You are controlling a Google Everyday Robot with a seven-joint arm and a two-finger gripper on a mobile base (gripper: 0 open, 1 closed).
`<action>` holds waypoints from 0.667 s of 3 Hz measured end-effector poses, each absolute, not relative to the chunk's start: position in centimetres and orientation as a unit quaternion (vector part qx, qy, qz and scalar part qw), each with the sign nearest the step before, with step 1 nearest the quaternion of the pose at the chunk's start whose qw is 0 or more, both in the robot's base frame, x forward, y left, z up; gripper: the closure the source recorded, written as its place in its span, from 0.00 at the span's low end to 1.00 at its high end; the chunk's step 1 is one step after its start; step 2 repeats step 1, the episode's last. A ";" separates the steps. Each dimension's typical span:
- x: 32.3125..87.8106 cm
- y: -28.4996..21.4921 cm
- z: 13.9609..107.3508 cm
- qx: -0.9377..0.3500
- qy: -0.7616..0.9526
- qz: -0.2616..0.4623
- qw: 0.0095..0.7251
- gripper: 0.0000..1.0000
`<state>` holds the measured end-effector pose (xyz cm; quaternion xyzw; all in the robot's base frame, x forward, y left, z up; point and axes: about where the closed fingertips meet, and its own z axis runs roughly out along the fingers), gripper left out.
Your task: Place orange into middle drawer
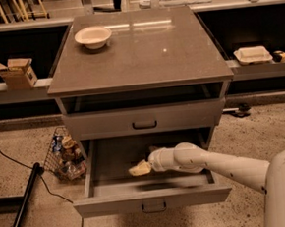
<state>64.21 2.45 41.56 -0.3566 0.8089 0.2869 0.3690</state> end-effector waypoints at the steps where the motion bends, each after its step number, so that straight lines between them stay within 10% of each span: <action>1: 62.5 1.2 42.9 -0.357 0.800 0.309 0.371 0.00; 2: 62.5 1.2 42.9 -0.357 0.800 0.309 0.371 0.00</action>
Offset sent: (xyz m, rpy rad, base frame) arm 0.0000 0.0000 0.0000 0.0000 0.0000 0.0000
